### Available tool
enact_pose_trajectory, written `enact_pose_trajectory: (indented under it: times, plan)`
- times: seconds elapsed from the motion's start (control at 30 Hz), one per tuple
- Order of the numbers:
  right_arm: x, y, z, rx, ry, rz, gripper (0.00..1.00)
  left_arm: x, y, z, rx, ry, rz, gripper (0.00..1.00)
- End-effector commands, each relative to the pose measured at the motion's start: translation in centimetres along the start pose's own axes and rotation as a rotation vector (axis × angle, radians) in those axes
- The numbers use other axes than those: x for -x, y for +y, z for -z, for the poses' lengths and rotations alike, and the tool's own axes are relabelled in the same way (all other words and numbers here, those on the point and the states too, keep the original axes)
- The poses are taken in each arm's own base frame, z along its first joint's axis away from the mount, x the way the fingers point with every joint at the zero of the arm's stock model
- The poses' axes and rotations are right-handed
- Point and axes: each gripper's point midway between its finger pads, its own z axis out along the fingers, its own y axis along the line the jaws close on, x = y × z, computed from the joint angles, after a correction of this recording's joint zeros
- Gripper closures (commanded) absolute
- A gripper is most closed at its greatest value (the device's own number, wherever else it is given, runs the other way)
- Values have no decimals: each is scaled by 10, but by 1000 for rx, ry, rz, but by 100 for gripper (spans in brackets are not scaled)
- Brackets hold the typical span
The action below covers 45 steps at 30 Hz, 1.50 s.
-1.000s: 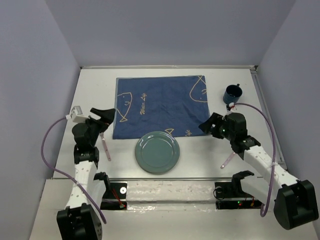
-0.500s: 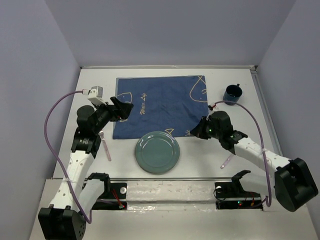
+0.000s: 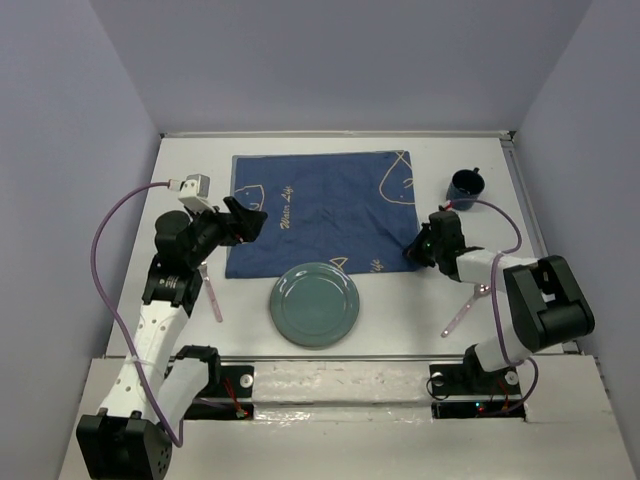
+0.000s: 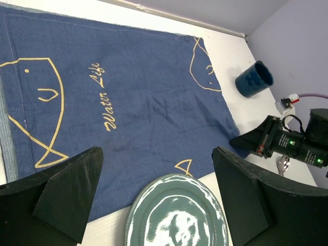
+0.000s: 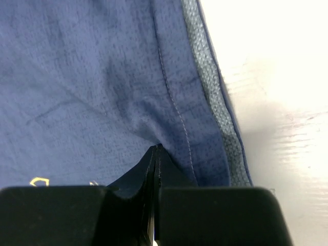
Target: Set the dinner table for one person
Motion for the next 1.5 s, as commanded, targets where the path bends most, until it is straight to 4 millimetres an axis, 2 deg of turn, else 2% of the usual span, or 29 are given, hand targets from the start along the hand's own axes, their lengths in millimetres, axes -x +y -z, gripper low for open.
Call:
enact_pose_trajectory:
  times: [0.0,0.1,0.13,0.17,0.2,0.27,0.33,0.37,0.4,0.47,0.5,0.53,0.6,0.63,0.73,0.77,0.83,0.9,1.0,1.1,1.2,1.23,1.27,1.3,1.33,1.37,1.4,1.43,1.47]
  plan:
    - [35,-8,-4,-66,-150,-15,97,4,-7,4,-35,-18,-30,1]
    - [59,13,11,-8,-214,16,93,2,-4,2,-23,-10,-25,1]
    - [66,22,17,26,-229,48,87,1,-3,2,-20,-5,-22,1]
    - [81,44,28,86,-264,71,85,1,-1,1,-11,-3,-22,1]
    - [88,54,32,118,-275,104,83,0,0,1,-4,3,-18,1]
    - [88,80,35,226,-232,140,82,0,1,0,-2,4,-18,1]
    - [87,98,20,272,-182,157,83,0,1,0,-3,6,-17,1]
    - [86,101,13,279,-165,159,86,-1,1,0,-2,7,-16,1]
    - [85,103,-3,275,-139,156,88,-1,1,0,-2,7,-15,1]
    - [79,109,-18,302,-95,147,94,-2,1,0,-4,11,-15,1]
    - [85,119,-23,329,-95,149,95,-3,2,0,-2,11,-15,1]
    - [75,114,-39,319,-53,139,98,-3,2,-1,-2,13,-13,1]
    - [71,117,-51,333,-28,139,100,-6,3,-2,-4,25,-4,1]
    - [73,113,-64,306,-33,141,100,-9,3,-3,-3,33,8,1]
    - [75,107,-80,267,-32,146,100,-21,8,-8,5,74,52,1]
    - [82,99,-89,233,-47,134,100,-31,10,-11,-2,104,95,1]
    - [84,89,-95,176,-63,122,100,-37,8,-15,-23,112,148,1]
    - [94,73,-96,87,-120,109,100,-52,12,-18,-15,137,224,1]
    - [111,66,-87,30,-203,94,99,-57,23,-19,46,113,272,1]
    - [114,84,-74,116,-204,123,93,-59,34,-18,96,75,291,1]
    - [118,96,-43,172,-221,140,84,-56,39,-15,128,48,285,1]
    - [118,93,-43,159,-223,140,82,-52,38,-14,128,38,276,1]
    - [127,92,-27,163,-255,130,75,-49,38,-13,137,36,266,1]
    - [138,86,-18,131,-294,118,72,-34,34,-12,136,7,238,1]
    - [146,73,-11,100,-297,100,68,-30,34,-9,146,14,189,1]
    - [163,73,7,101,-340,85,66,-22,32,-8,150,4,153,1]
    - [172,66,17,77,-361,69,64,-5,26,-6,147,-24,118,1]
    - [182,58,28,53,-392,53,58,-3,26,-6,152,-20,92,1]
    - [199,40,48,-3,-451,27,49,-6,27,-5,159,2,70,1]
